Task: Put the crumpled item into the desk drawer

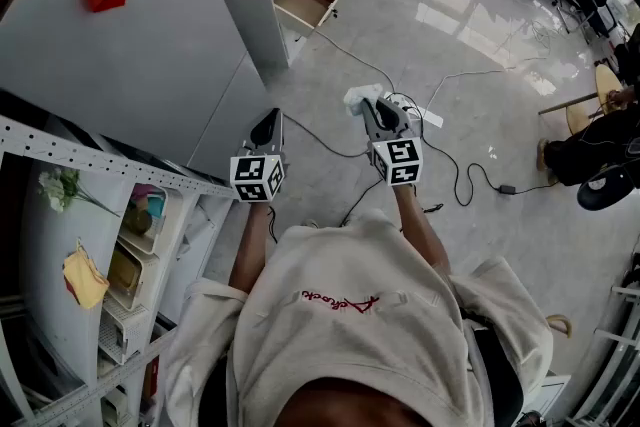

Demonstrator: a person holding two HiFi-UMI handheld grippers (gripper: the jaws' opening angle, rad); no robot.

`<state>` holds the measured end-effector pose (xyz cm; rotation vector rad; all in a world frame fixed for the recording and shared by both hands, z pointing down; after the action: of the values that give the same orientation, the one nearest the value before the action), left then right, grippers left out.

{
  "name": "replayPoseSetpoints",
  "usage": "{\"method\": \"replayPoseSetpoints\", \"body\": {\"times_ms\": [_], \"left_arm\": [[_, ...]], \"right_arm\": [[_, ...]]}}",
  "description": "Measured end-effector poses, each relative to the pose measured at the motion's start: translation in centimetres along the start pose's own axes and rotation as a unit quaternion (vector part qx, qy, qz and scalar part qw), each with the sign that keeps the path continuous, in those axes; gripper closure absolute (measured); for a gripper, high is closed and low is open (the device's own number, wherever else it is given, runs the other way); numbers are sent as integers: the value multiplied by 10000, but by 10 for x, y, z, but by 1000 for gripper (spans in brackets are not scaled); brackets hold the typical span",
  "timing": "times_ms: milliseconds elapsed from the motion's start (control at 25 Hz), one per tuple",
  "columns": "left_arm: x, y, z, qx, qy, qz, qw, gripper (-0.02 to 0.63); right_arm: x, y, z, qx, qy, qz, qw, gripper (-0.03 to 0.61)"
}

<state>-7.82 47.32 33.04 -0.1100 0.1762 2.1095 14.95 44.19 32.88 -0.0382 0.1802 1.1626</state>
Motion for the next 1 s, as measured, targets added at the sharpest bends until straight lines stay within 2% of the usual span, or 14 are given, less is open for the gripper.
{"method": "replayPoseSetpoints", "body": {"times_ms": [480, 1000], "left_arm": [[-8, -7, 2, 16, 32, 35, 10000, 604], [-36, -44, 2, -7, 109, -29, 9999, 604]], "right_arm": [[1, -2, 2, 6, 8, -58, 10000, 517], [11, -40, 15, -80, 40, -184, 9998, 517]]}}
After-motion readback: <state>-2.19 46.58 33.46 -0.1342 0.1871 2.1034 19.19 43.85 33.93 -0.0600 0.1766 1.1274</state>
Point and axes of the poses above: the fingertips, and each gripper's own axes: x backward along the fingers, y to its left, z out of its underside, the point moved 4 cm from there along x, backward along the fingers, and after that the axes turned 9 degrees about z, right-handed, at the moved point
